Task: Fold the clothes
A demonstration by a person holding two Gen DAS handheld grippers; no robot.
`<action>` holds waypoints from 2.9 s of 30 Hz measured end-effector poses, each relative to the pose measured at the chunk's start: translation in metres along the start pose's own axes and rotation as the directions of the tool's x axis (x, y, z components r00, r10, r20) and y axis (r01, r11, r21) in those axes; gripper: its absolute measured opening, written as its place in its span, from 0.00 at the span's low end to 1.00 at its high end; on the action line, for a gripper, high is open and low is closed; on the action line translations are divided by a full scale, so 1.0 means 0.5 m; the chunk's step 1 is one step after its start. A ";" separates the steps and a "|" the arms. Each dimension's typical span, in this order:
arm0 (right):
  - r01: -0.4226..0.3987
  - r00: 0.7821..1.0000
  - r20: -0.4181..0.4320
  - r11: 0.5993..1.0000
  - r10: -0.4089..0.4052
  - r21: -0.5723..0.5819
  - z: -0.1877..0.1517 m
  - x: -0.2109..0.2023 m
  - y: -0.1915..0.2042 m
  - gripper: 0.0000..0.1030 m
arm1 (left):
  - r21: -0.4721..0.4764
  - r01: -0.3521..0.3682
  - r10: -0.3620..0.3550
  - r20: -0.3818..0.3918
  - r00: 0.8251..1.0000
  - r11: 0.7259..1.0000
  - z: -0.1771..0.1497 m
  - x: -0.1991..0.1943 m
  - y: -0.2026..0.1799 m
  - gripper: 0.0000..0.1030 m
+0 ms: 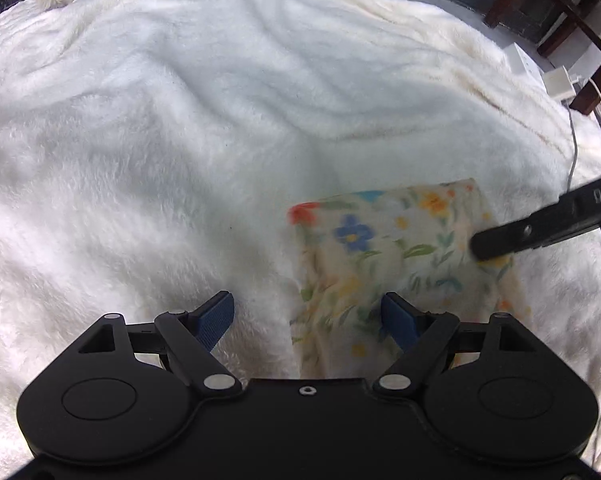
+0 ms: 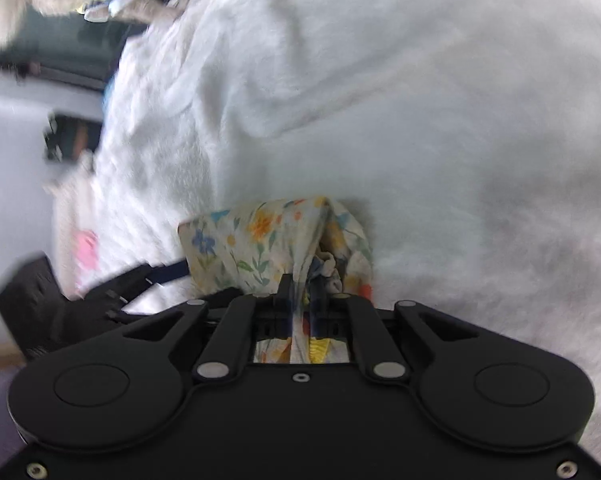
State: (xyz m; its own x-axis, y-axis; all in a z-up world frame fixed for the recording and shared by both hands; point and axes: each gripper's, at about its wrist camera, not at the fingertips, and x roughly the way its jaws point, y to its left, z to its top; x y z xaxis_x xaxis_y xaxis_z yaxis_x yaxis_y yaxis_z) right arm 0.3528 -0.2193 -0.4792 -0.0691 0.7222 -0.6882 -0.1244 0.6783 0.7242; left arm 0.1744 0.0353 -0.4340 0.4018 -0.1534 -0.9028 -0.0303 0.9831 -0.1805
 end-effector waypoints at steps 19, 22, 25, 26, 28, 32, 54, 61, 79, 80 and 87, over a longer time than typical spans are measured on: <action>0.157 0.987 0.007 0.948 -0.161 -0.277 -0.083 -0.048 0.108 0.36 | 0.076 -0.108 0.102 0.078 0.992 0.991 -0.060 -0.099 -0.014 0.72; 0.295 0.955 0.081 0.887 -0.285 -0.354 -0.118 -0.106 0.142 0.58 | 0.083 -0.277 0.268 0.109 0.957 0.957 -0.074 -0.167 -0.032 0.73; 0.422 0.906 0.163 0.797 -0.392 -0.433 -0.180 -0.157 0.190 0.59 | -0.008 -0.315 0.315 0.066 0.947 0.949 -0.096 -0.232 -0.045 0.78; 0.468 0.882 0.186 0.761 -0.433 -0.449 -0.217 -0.174 0.216 0.59 | -0.054 -0.319 0.321 0.043 0.946 0.946 -0.106 -0.257 -0.051 0.79; 0.488 0.871 0.193 0.752 -0.451 -0.444 -0.258 -0.197 0.239 0.59 | -0.104 -0.282 0.287 0.031 0.957 0.954 -0.130 -0.291 -0.069 0.80; 0.466 0.883 0.152 0.790 -0.444 -0.398 -0.342 -0.226 0.261 0.60 | -0.090 -0.288 0.291 0.015 0.957 0.953 -0.163 -0.328 -0.103 0.82; 0.991 0.121 0.749 0.043 -0.652 -0.123 -0.601 -1.078 0.393 0.90 | -0.086 -0.469 0.473 0.287 0.833 0.879 -0.079 -0.638 -0.094 0.89; 0.768 0.602 0.525 0.615 -0.601 -0.177 -0.612 -0.931 0.412 0.90 | -0.176 -0.283 0.309 0.145 0.940 0.943 -0.130 -0.728 -0.103 0.89; 0.561 0.826 0.230 0.792 -0.515 -0.241 -0.655 -0.569 0.509 0.90 | -0.113 -0.268 0.272 0.021 0.962 0.957 -0.190 -0.759 -0.176 0.90; 0.555 0.830 0.223 0.798 -0.512 -0.235 -0.656 -0.567 0.508 0.90 | -0.120 -0.257 0.261 0.016 0.965 0.959 -0.190 -0.756 -0.174 0.90; 0.546 0.838 0.193 0.802 -0.511 -0.245 -0.641 -0.554 0.494 0.90 | -0.119 -0.233 0.235 0.002 0.972 0.965 -0.191 -0.744 -0.172 0.90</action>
State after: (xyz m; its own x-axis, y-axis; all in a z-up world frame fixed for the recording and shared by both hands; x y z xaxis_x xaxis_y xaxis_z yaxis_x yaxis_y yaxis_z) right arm 0.0240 -0.2952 -0.1233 0.1963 0.2842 -0.9385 -0.3795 0.9045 0.1945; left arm -0.0596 -0.0015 -0.1199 0.3852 0.0818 -0.9192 -0.2317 0.9727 -0.0105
